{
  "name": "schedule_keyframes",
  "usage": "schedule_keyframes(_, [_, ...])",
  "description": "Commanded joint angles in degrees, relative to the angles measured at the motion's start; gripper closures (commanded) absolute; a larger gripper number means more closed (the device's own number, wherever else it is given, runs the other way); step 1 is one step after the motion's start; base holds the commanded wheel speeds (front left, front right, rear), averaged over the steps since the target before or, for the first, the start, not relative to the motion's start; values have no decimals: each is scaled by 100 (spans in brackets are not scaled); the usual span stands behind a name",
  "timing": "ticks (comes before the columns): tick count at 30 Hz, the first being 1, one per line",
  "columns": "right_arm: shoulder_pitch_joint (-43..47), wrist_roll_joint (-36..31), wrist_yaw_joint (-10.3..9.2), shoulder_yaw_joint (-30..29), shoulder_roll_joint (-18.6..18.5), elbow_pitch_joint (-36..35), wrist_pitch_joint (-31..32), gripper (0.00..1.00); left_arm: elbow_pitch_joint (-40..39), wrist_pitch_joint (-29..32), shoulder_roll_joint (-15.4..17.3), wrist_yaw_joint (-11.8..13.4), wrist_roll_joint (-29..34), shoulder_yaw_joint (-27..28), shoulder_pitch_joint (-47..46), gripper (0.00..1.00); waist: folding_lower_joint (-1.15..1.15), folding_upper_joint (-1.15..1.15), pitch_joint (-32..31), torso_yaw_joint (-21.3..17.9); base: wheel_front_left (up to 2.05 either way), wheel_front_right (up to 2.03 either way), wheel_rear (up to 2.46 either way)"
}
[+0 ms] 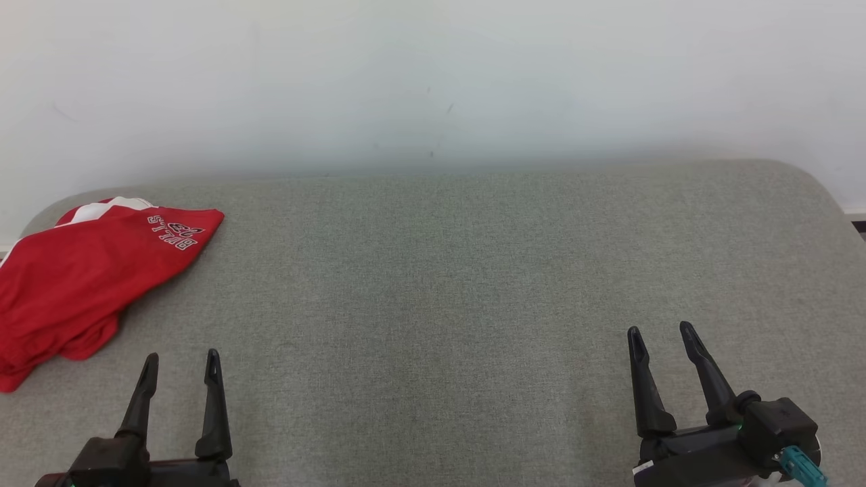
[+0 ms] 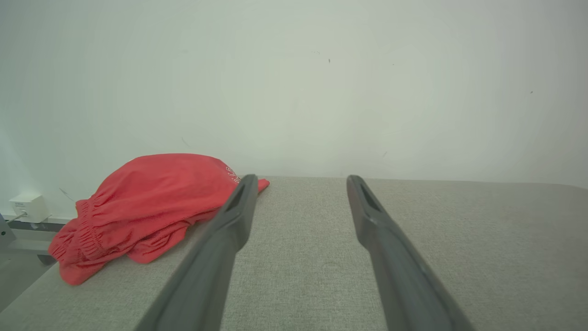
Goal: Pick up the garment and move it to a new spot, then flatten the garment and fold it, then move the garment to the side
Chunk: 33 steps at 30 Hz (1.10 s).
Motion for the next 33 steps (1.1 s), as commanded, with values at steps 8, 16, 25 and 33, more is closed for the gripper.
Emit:
schedule_keyframes(8, [58,105,-12,16,3,64,-48,0,134,-49,-21,-106,29,65,-8,0,1,0,16,21,0,0,0])
schedule_keyframes(16, [60,234,-12,37,-15,105,-48,0,193,-48,-45,-144,25,86,-46,0,1,0,26,52,0,0,0])
schedule_keyframes(25, [77,258,-12,40,-16,123,-48,0,240,-48,-58,-157,61,108,-103,0,1,0,50,196,0,0,0])
schedule_keyframes(33, [109,265,-12,10,-32,151,-47,0,358,-48,-62,-164,73,102,-181,0,1,0,122,760,0,0,0])
